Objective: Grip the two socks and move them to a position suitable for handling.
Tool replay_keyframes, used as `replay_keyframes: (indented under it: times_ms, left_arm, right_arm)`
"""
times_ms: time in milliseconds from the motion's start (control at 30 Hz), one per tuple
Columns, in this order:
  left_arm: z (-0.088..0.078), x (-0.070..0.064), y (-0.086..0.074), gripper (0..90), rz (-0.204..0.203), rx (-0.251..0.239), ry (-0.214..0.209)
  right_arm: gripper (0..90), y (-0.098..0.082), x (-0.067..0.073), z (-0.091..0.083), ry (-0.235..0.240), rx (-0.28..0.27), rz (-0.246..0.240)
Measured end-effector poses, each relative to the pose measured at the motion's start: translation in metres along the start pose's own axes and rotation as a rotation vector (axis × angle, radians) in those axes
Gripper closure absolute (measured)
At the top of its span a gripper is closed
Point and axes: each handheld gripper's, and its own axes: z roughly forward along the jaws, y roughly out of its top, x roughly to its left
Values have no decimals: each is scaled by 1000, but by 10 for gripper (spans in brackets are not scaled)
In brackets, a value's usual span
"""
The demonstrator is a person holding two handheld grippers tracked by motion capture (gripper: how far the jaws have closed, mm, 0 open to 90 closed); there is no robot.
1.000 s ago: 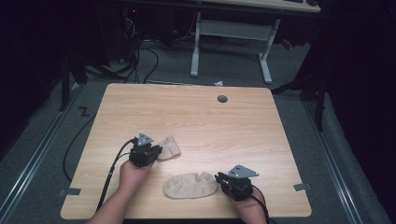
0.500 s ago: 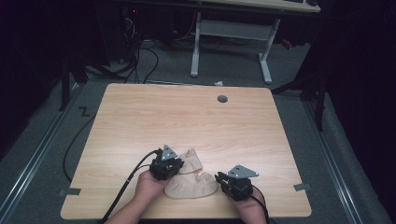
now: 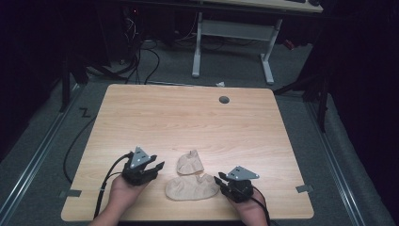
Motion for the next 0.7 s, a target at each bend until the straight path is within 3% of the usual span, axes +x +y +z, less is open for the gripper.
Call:
replay_keyframes:
  times_ms: [33,100,133,200,400,700]
  left_arm:
    - [0,0,0,565,0,0,0]
    - [-4,8,-5,553,-61,-9,-5]
    - [-5,12,-5,529,-70,-22,11]
    - [-4,13,-5,523,-70,-29,18]
    - [-5,18,-5,516,-58,-28,11]
    - [-5,21,-5,514,-68,-25,5]
  right_arm:
    - [716,0,0,0,0,0,0]
    - [692,6,7,4,2,-10,-14]
    - [660,13,13,9,17,-14,-12]
    - [647,15,15,12,17,-14,-20]
    - [583,40,41,41,27,16,-89]
    - [569,70,58,80,56,58,-116]
